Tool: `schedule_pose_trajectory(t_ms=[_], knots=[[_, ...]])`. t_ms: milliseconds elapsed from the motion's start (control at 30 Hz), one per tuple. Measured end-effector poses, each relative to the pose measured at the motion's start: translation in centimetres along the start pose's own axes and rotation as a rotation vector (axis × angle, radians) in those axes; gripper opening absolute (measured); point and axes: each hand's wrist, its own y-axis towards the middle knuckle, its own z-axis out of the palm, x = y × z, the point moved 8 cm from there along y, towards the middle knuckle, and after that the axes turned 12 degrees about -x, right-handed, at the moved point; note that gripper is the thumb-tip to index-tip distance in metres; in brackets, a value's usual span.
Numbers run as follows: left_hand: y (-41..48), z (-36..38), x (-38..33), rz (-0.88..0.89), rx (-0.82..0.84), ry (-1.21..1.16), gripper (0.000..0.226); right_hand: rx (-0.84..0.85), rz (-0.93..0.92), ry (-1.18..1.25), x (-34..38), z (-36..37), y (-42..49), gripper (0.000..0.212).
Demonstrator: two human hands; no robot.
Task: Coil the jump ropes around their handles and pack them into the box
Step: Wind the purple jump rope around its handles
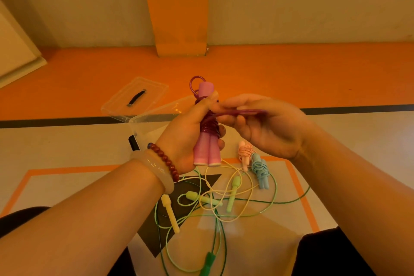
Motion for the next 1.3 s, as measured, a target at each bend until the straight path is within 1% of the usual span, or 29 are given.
schedule_pose_trajectory(t_ms=[33, 100, 133, 200, 233, 267, 333, 400, 467, 533, 633, 700, 833, 933, 1000, 1067, 1200, 1300], knots=[[-0.1, -0.3, 0.0, -0.01, -0.024, 0.007, 0.028, 0.058, 0.021, 0.053, 0.0, 0.5, -0.1, 0.029], [-0.1, -0.6, 0.0, -0.016, -0.052, 0.005, 0.026, 0.202, 0.066, 0.181, 0.0, 1.5, -0.5, 0.041], [-0.1, -0.6, -0.1, -0.008, -0.054, -0.001, 0.025, 0.228, 0.069, 0.224, 0.1, 1.6, -0.6, 0.045], [0.2, -0.8, -0.2, 0.012, -0.097, -0.003, 0.016, 0.244, 0.014, 0.243, 0.5, 1.4, -0.7, 0.05], [0.2, -0.9, -0.2, 0.009, -0.12, -0.009, 0.012, 0.226, -0.029, 0.214, 0.6, 1.3, -0.7, 0.052], [0.3, -1.0, -0.2, 0.001, -0.134, -0.021, 0.015, 0.185, -0.082, 0.166, 0.8, 1.1, -0.5, 0.053], [0.2, -1.1, 0.0, -0.017, -0.159, -0.032, 0.026, 0.053, -0.196, 0.05, 1.2, 0.8, -0.2, 0.046], [0.3, -1.3, 0.1, -0.027, -0.163, -0.043, 0.028, -0.033, -0.26, 0.005, 1.4, 0.5, 0.1, 0.039], [0.3, -1.4, 0.3, -0.045, -0.166, -0.045, 0.026, -0.063, -0.29, 0.009, 1.3, 0.4, 0.2, 0.037], [0.4, -1.3, 0.4, -0.062, -0.152, -0.056, 0.022, -0.09, -0.297, 0.011, 1.2, 0.2, 0.3, 0.04], [0.5, -1.3, 0.6, -0.089, -0.153, -0.059, 0.022, -0.042, -0.274, 0.075, 1.1, 0.1, 0.2, 0.048], [0.6, -1.5, 0.6, -0.09, -0.163, -0.062, 0.023, -0.026, -0.29, 0.043, 1.3, 0.3, -0.1, 0.042], [0.6, -1.6, 0.4, -0.076, -0.161, -0.105, 0.024, -0.154, -0.363, -0.067, 2.0, 0.5, -0.5, 0.025], [0.4, -1.2, 0.2, -0.031, -0.112, -0.111, 0.029, -0.226, -0.406, -0.061, 2.4, 0.7, -0.5, 0.028], [0.2, -0.6, 0.0, -0.006, -0.056, -0.097, 0.035, -0.283, -0.413, -0.057, 2.4, 0.4, -0.6, 0.021], [0.1, -0.2, 0.0, 0.007, -0.011, -0.066, 0.04, -0.357, -0.45, -0.145, 2.5, 0.0, -0.8, 0.016], [-0.4, 0.4, 0.4, -0.009, 0.053, -0.071, 0.048, -0.538, -0.575, -0.448, 3.3, -0.4, -1.7, 0.019], [-0.8, 1.1, 0.9, -0.006, 0.071, -0.023, 0.045, -0.644, -0.682, -0.589, 3.9, -0.6, -2.3, 0.019]])
